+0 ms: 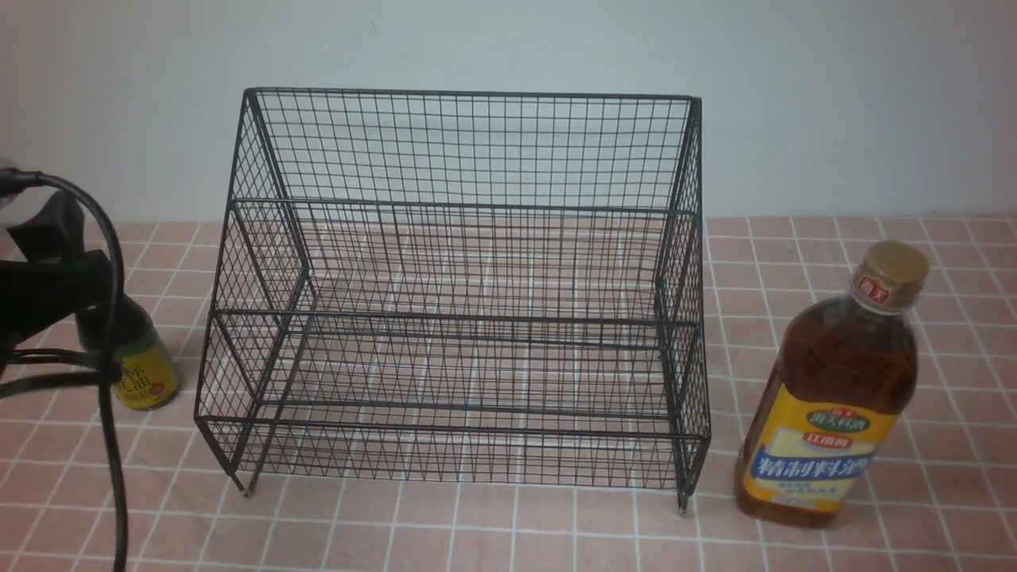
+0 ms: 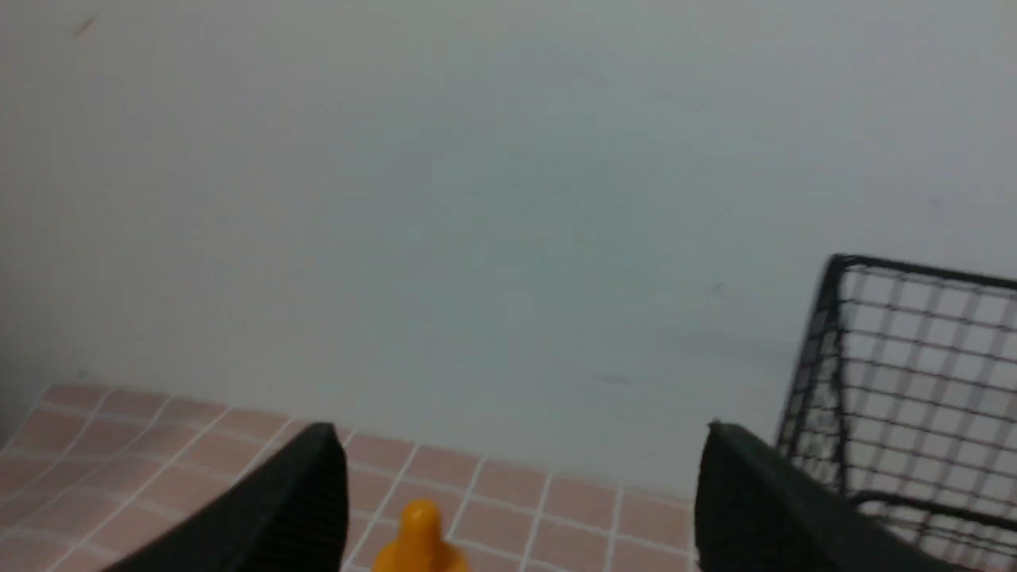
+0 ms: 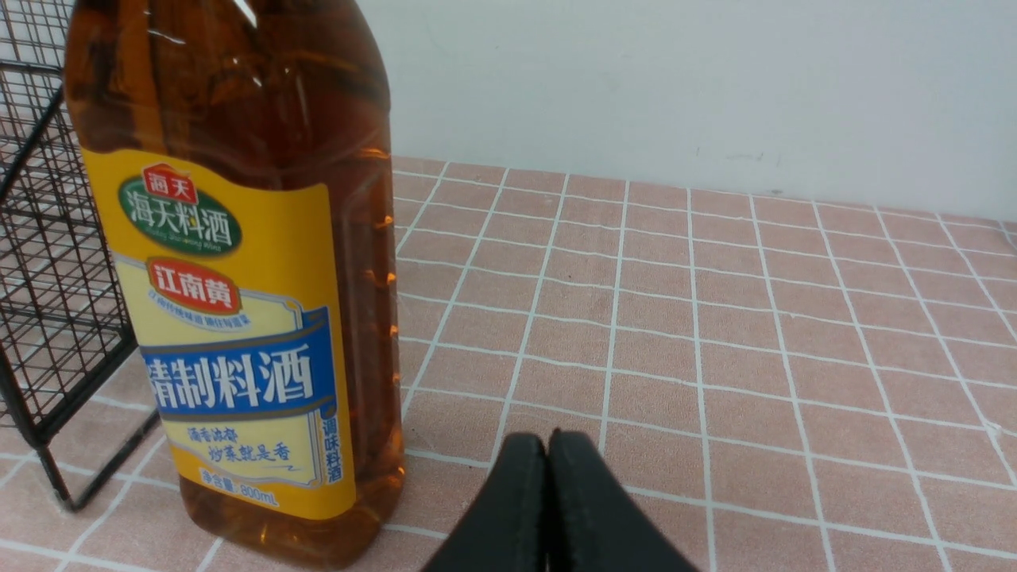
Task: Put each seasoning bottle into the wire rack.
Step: Use the left arm to grab the condiment bottle closest to it
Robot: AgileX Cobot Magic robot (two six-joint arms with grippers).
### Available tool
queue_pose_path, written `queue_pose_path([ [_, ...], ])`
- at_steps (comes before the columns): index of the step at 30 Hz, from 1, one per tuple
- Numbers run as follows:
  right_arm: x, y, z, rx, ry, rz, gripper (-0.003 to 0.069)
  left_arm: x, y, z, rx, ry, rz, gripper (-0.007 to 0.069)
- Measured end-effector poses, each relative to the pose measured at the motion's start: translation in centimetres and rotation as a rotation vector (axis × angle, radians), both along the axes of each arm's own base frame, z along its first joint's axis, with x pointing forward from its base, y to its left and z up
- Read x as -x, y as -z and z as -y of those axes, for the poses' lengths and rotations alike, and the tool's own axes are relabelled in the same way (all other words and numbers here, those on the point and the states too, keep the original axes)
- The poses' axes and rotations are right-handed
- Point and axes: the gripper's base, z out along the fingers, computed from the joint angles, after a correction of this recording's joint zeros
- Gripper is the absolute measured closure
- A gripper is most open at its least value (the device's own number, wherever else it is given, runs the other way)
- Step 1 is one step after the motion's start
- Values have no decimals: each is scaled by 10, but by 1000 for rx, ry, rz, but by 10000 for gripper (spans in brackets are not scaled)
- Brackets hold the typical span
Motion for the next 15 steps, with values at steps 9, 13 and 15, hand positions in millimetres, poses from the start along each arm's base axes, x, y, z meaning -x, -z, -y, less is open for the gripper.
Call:
queue_pose_path([
  [9, 0, 0, 0, 0, 0, 0, 673, -25, 33, -10, -64, -122, -74, 81],
  [13, 0, 0, 0, 0, 0, 0, 673, -36, 37, -10, -71, -132, -83, 81],
  [15, 0, 0, 0, 0, 0, 0, 673, -41, 38, -10, -71, -135, -84, 81],
])
